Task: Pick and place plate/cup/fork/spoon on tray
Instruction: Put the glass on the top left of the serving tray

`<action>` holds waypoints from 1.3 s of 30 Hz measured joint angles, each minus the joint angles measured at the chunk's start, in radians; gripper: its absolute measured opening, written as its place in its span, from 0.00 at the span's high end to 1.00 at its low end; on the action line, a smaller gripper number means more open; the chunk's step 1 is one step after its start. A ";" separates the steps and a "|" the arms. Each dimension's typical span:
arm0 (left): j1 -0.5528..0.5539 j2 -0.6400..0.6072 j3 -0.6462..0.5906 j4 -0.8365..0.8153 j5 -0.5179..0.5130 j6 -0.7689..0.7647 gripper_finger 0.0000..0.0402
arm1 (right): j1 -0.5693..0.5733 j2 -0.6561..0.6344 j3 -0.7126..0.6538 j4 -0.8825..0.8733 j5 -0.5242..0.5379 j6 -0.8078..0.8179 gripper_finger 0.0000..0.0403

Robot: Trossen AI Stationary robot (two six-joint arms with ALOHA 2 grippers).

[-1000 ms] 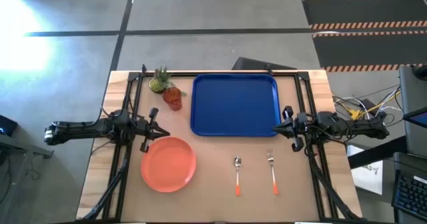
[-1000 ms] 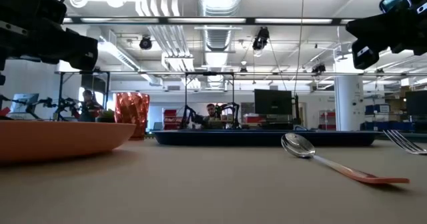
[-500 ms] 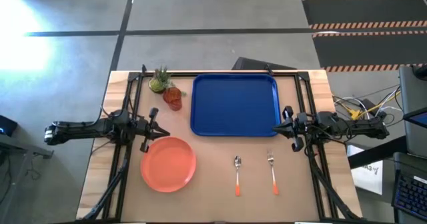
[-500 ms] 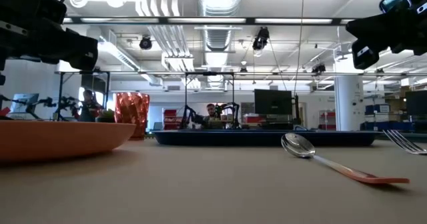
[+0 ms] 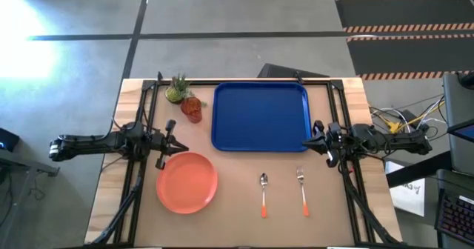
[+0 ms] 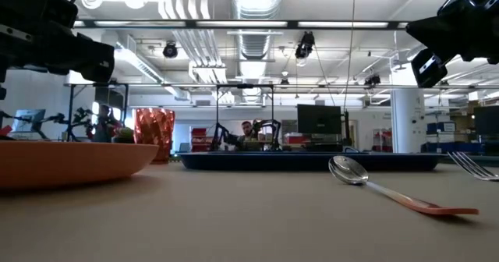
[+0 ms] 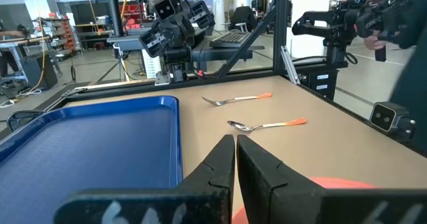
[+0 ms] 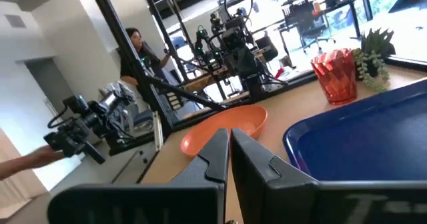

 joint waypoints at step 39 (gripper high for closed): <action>0.000 0.006 0.000 0.522 -0.103 -0.603 1.00 | 0.000 0.001 0.000 0.196 0.220 0.178 0.98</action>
